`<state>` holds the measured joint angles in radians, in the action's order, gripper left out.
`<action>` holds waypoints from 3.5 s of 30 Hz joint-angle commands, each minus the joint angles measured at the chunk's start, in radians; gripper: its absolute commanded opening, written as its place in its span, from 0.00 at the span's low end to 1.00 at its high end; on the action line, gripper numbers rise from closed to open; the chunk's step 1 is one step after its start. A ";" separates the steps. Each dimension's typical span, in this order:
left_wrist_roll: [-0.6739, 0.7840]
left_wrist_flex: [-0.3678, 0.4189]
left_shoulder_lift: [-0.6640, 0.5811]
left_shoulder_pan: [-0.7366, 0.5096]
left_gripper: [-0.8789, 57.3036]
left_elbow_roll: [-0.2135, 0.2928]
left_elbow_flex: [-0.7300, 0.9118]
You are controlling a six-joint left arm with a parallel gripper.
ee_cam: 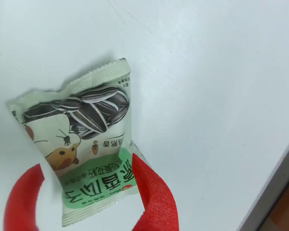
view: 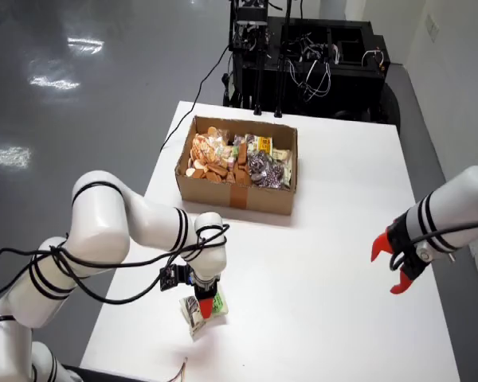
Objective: Grasp a snack and put it in the bin.
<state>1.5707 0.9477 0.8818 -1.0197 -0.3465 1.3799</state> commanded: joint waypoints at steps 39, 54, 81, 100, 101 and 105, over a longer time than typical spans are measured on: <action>0.000 -0.091 0.061 0.014 0.28 0.004 0.019; -0.006 -0.049 0.019 0.004 0.11 -0.025 -0.003; -0.464 0.056 0.041 0.136 0.10 -0.136 -0.440; -0.858 0.073 0.315 0.257 0.10 -0.136 -0.993; -0.872 0.073 0.329 0.261 0.10 -0.136 -1.019; -0.915 0.070 0.367 0.280 0.10 -0.135 -1.094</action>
<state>0.6716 1.0224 1.2344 -0.7479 -0.4828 0.3138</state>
